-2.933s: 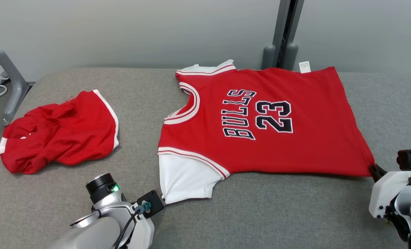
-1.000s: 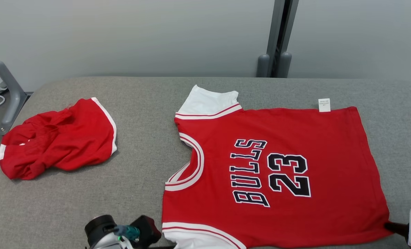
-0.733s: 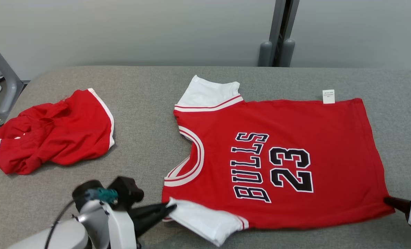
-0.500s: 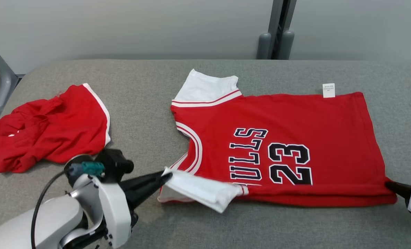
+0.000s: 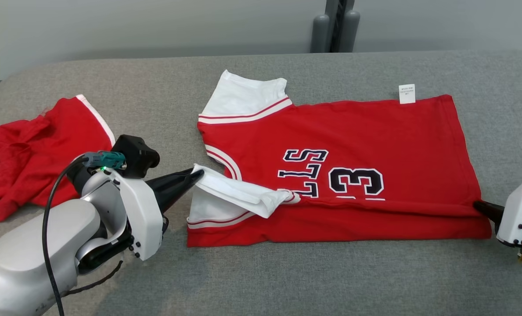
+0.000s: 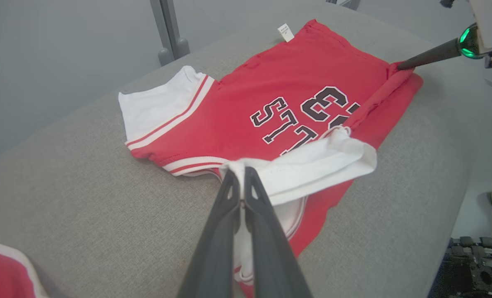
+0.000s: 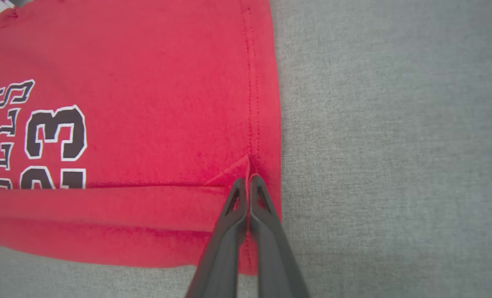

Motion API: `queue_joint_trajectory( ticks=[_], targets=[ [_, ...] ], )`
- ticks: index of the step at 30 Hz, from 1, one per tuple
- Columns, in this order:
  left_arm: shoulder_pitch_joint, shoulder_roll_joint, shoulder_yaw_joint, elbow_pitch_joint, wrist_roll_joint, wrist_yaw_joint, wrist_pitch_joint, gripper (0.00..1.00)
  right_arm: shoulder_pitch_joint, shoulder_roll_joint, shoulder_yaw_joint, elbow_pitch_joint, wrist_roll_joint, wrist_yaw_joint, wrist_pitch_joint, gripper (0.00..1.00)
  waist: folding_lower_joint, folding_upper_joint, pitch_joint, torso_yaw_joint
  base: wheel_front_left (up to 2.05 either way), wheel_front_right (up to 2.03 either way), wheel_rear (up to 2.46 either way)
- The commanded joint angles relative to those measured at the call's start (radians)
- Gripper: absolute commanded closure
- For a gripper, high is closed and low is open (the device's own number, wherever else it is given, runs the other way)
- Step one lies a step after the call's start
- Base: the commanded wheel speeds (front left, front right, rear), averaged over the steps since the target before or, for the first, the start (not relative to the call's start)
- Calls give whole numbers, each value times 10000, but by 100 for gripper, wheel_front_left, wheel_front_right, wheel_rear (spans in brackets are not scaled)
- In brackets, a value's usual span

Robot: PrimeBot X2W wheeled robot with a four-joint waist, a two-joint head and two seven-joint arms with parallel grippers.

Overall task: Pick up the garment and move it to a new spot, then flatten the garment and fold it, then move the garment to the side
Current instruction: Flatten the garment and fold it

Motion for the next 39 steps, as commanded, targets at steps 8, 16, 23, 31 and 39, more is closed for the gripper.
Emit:
queue_joint_trajectory(
  ticks=[8, 16, 23, 31, 39],
  targets=[
    [-219, -378, -41, 776, -163, -10, 469, 100, -519, 501, 242, 529, -395, -3, -628, 100, 0, 0, 309, -200, 0, 0, 0],
    [-148, -701, -45, 1313, -152, -10, 597, 100, -800, 736, 588, 746, -652, -3, -1482, 100, 0, 0, 499, -148, 0, 0, 0],
    [-202, -1022, -47, 1887, -79, -11, 440, 100, -1022, 883, 771, 1241, -706, -3, -1897, 0, 0, 0, 548, -50, 0, 0, 0],
    [-353, -1580, 231, 3411, -558, -11, -1168, 0, -945, 991, 780, 1574, -703, -3, -3504, 0, 0, 0, 312, 69, 0, 0, 0],
    [208, -2298, 1538, 4238, -298, 910, -2693, 0, -302, 948, 994, 1289, -1290, -3, -6220, 0, 0, 0, -180, 131, 0, 0, 0]
  ],
)
